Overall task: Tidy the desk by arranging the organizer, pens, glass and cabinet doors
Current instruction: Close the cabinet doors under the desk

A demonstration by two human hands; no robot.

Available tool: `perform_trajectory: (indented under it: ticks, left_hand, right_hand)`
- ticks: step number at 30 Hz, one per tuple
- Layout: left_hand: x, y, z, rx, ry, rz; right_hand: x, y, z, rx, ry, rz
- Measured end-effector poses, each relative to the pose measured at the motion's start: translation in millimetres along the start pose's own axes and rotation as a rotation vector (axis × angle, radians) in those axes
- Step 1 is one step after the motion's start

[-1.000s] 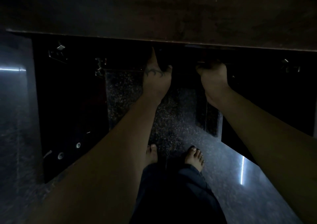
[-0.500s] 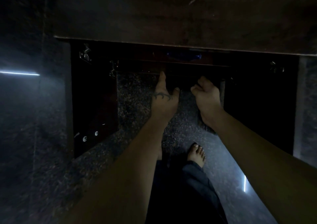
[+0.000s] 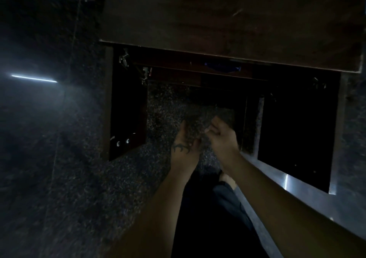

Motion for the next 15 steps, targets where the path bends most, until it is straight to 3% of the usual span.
perform_trajectory:
  ticks: [8,15]
  left_hand:
    - [-44.4,-21.8,-51.0,-0.260,0.217,-0.285]
    - [-71.1,-55.3,-98.8,-0.116,0.337,-0.332]
  right_hand:
    - [-19.5,5.1,60.1,-0.056,-0.140,0.014]
    - [-29.5,0.8,107.8,-0.132,-0.275,0.028]
Point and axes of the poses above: each hand's wrist, its own x-axis towards the middle knuckle, its own z-axis out of the palm, y = z × x, the point moved 1 cm from there along x, towards the middle knuckle, and after that the axes turned 13 degrees about z, right-handed, at the moved point
